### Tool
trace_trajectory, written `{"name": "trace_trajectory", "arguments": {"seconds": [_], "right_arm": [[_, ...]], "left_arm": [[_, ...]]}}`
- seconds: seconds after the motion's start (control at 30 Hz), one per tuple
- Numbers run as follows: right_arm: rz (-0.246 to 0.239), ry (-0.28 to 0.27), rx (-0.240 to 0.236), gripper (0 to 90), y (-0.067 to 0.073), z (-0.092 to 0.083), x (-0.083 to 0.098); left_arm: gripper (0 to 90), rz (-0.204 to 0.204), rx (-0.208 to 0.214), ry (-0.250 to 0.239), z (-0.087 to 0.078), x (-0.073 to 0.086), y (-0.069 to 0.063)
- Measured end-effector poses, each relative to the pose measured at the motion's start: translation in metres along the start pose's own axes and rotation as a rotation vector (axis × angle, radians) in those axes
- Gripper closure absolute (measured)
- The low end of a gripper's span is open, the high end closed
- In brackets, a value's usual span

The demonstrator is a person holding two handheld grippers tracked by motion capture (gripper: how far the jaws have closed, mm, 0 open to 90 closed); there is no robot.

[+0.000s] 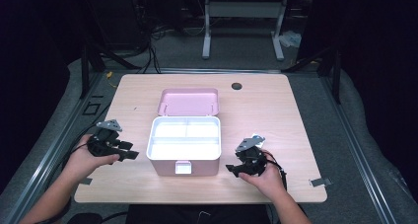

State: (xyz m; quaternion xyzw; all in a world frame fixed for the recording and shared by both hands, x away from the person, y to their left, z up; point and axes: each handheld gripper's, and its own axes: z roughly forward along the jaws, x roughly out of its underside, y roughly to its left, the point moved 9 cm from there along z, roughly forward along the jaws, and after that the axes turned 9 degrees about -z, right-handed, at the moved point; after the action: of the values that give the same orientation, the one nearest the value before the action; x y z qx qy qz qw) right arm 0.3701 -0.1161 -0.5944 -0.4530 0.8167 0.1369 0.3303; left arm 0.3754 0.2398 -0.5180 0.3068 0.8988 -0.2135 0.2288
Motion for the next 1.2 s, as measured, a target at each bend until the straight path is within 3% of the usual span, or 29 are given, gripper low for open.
{"name": "trace_trajectory", "arguments": {"seconds": [0.43, 0.63, 0.73, 0.93, 1.13, 1.2], "right_arm": [[-0.001, -0.001, 0.000, 37.4, 0.002, 0.000, 0.000], [0.004, -0.001, 0.002, 37.2, 0.001, 0.000, 0.000], [0.005, -0.002, 0.004, 37.2, 0.002, 0.000, 0.000], [0.001, -0.003, 0.003, 37.2, 0.001, 0.000, -0.001], [-0.005, -0.003, 0.006, 37.2, 0.001, -0.001, 0.000], [-0.007, -0.002, 0.006, 37.1, 0.001, -0.001, 0.000]], "left_arm": [[61.1, 0.102, 0.011, 0.054, -0.020, -0.020, -0.015], [63.1, 0.162, -0.008, 0.041, -0.029, -0.034, -0.020], [63.4, 0.168, 0.004, 0.043, -0.033, -0.040, -0.024], [63.9, 0.191, 0.012, 0.064, -0.032, -0.049, -0.030], [64.0, 0.249, 0.023, 0.104, -0.023, -0.056, -0.041], [64.1, 0.293, 0.006, 0.124, -0.019, -0.059, -0.042]]}}
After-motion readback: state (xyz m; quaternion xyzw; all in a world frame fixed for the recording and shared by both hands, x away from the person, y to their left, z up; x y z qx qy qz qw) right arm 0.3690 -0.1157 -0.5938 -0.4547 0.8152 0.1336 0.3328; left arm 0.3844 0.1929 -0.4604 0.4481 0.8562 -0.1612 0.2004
